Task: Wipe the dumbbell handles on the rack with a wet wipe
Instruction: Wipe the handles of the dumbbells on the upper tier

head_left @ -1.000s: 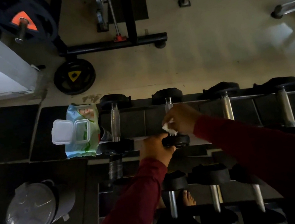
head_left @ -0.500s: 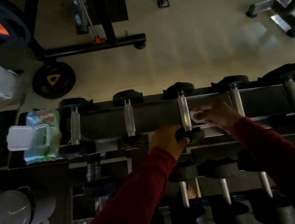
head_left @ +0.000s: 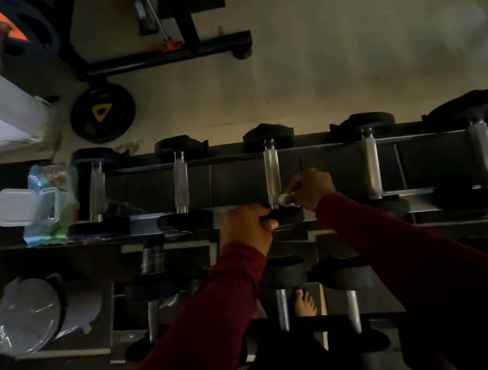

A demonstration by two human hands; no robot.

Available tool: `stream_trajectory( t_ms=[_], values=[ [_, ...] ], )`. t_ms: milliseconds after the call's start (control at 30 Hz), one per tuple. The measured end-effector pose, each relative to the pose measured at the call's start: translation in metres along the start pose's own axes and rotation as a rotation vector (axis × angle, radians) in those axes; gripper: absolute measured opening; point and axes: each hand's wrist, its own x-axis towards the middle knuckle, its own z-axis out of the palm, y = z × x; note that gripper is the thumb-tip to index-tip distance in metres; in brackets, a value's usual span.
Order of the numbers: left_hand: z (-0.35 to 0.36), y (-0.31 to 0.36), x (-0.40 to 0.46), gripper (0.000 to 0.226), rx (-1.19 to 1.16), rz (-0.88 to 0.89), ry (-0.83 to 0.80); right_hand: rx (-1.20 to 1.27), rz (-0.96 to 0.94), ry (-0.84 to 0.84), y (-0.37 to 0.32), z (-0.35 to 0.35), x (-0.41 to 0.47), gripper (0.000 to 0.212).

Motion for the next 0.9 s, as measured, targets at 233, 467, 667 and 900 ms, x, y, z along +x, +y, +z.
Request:
stream_trajectory(
  t_ms=[233, 467, 667, 900],
  values=[
    [0.000, -0.005, 0.000, 0.031, -0.063, -0.031, -0.004, 0.033, -0.001, -0.001, 0.000, 0.000, -0.004, 0.014],
    [0.004, -0.006, 0.000, 0.031, -0.095, -0.027, 0.034, 0.073, 0.070, 0.066, 0.001, 0.007, -0.003, 0.019],
    [0.005, -0.010, 0.001, 0.030, -0.109, -0.016, 0.053, -0.028, 0.049, -0.057, 0.004, 0.001, 0.003, 0.008],
    [0.009, -0.013, 0.003, 0.032, -0.104, -0.016, 0.071, 0.086, 0.106, 0.003, 0.003, 0.006, 0.004, 0.007]
  ],
)
